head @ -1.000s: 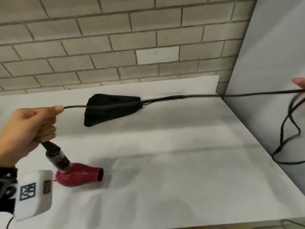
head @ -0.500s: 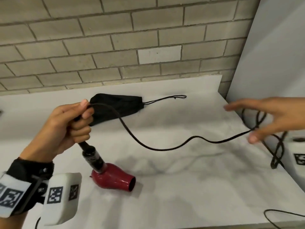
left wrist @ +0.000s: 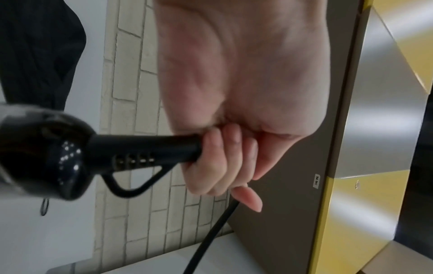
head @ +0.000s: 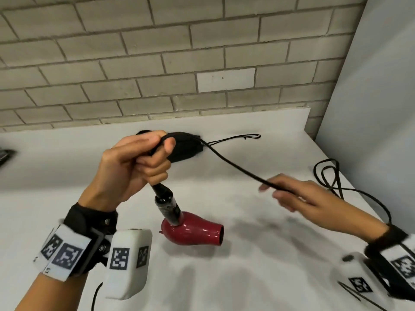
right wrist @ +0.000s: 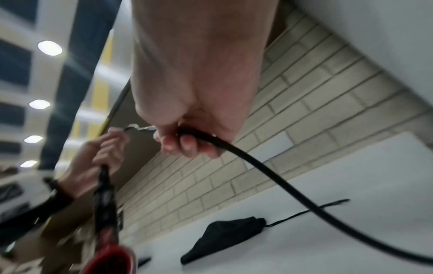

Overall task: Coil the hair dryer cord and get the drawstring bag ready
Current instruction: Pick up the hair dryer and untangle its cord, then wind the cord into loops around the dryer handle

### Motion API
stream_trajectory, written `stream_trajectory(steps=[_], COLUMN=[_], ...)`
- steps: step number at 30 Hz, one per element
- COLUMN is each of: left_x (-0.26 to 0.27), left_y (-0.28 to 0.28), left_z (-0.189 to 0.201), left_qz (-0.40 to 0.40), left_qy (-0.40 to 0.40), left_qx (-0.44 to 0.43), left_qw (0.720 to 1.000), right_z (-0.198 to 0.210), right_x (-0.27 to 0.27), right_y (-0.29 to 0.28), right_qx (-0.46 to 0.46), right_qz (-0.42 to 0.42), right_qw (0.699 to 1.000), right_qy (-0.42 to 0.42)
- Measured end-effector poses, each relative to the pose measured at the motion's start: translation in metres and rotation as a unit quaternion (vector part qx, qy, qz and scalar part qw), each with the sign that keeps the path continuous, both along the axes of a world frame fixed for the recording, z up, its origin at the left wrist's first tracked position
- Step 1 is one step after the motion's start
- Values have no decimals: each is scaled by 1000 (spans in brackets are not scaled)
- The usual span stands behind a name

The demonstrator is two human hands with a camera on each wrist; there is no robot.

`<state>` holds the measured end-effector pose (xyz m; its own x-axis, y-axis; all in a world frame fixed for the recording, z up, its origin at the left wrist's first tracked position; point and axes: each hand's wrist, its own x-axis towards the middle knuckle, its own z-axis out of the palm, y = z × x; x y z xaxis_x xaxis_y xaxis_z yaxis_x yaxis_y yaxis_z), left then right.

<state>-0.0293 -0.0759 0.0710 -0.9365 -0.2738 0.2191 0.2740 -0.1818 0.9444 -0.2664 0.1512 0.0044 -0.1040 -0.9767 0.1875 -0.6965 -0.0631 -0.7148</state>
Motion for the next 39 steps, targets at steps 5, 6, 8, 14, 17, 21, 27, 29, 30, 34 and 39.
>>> stream_trajectory(steps=[5,6,8,14,17,21,27,29,30,34,39], left_x=[-18,-22,-27,-46,-59,-69,-74,-75,-76,-75,-71], left_y=[12,14,18,41,55,68,81,84,84,80,74], left_z=[-19,-22,-27,-36,-40,-43,-41,-41,-41,-43,-44], left_qz=[12,23,36,22,4,-20,-65,-67,-65,-44,-69], left_qy=[-39,-46,-59,-86,-85,-91,-104,-99,-98,-106,-117], left_qx=[-19,-22,-33,-73,-63,-79,-76,-76,-72,-57,-43], left_qw=[999,998,997,993,994,993,990,990,990,992,990], right_z=[6,10,16,5,9,30,49,49,50,60,65], right_x=[-5,-1,10,45,55,64,53,50,48,35,11], right_y=[34,37,38,27,17,11,5,2,2,5,9], right_qx=[-103,-92,-71,0,-2,-36,-118,-144,-157,-179,-107], right_qz=[-146,-150,-133,3,43,54,-17,-49,-65,-113,-109], right_qw=[983,979,963,912,905,924,967,972,973,974,975], right_qy=[45,102,225,410,422,377,227,178,154,76,162])
